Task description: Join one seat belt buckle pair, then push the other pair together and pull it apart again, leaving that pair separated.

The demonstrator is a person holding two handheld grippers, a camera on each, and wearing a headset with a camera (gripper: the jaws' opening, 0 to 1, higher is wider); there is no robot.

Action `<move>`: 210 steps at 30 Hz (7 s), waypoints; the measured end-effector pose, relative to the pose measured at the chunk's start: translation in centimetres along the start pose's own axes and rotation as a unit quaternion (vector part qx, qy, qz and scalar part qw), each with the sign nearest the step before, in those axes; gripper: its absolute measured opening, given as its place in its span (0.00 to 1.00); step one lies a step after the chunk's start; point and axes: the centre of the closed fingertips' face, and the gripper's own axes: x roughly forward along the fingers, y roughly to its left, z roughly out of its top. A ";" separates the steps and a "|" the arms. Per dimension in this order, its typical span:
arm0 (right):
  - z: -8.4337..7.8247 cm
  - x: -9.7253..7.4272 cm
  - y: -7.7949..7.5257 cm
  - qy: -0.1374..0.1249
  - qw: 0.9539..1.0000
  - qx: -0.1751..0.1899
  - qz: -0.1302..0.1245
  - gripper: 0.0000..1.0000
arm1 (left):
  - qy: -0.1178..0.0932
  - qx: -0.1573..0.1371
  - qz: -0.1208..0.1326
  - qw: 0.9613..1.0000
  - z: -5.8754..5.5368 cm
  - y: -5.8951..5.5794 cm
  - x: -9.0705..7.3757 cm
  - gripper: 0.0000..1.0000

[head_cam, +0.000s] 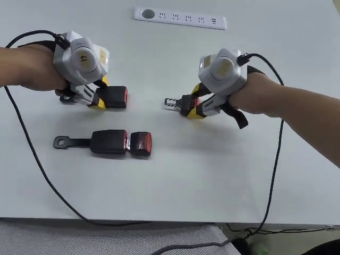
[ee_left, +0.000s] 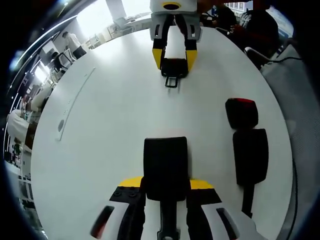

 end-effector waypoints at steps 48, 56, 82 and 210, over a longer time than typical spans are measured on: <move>8.6 4.7 0.5 -0.046 0.998 -0.035 0.003 0.33 | -0.014 0.009 -0.014 1.000 0.3 0.1 0.2 0.31; 9.4 5.1 0.3 -0.046 0.998 -0.040 0.003 0.32 | -0.017 0.006 -0.012 1.000 0.3 0.0 0.1 0.30; 9.8 5.2 0.5 -0.051 0.998 -0.045 -0.009 0.33 | -0.012 0.006 -0.011 1.000 0.3 -0.2 0.0 0.31; -2.1 -11.9 10.5 -0.130 0.964 0.159 -0.169 1.00 | -0.071 -0.298 0.169 0.937 -8.7 -15.3 -14.2 0.99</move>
